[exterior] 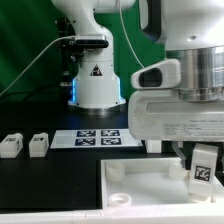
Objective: Assemble one leg
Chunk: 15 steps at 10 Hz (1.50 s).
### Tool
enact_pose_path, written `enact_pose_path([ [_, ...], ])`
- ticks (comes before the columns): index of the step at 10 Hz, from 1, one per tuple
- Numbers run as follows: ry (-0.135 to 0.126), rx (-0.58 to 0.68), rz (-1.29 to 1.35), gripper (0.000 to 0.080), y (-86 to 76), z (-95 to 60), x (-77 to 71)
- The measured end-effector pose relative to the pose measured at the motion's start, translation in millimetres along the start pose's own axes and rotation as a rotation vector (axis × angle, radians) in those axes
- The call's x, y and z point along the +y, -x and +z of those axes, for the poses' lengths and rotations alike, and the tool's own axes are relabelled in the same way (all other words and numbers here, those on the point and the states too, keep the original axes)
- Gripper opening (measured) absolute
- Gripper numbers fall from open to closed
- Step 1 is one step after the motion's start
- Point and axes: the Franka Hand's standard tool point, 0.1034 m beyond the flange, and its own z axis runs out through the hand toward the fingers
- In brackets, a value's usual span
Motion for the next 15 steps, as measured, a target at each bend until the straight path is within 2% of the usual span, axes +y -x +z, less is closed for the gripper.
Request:
enact_pose_path([
  [1,-0.002,-0.001,0.058,0.0293,-0.2,0.2,0.3],
  [6,-0.120,-0.022,0.802,0.0293,-0.4,4.1,2.9],
  [7,-0.127,-0.023,0.842,0.0294,0.3,4.3,2.1],
  [10,-0.123,-0.022,0.767,0.0293,1.4,5.3,2.5],
  [11,-0.115,-0.027,0.699,0.0472,3.5,6.4,3.3],
  [12,-0.113,-0.016,0.565,0.0472,2.5,6.1,4.2],
  [13,-0.096,0.006,0.376,0.0608,4.0,5.7,1.7],
  [14,-0.080,0.023,0.248,0.0644,7.6,5.4,-3.3],
  [15,-0.078,0.025,0.200,0.0644,5.6,6.5,-0.1],
])
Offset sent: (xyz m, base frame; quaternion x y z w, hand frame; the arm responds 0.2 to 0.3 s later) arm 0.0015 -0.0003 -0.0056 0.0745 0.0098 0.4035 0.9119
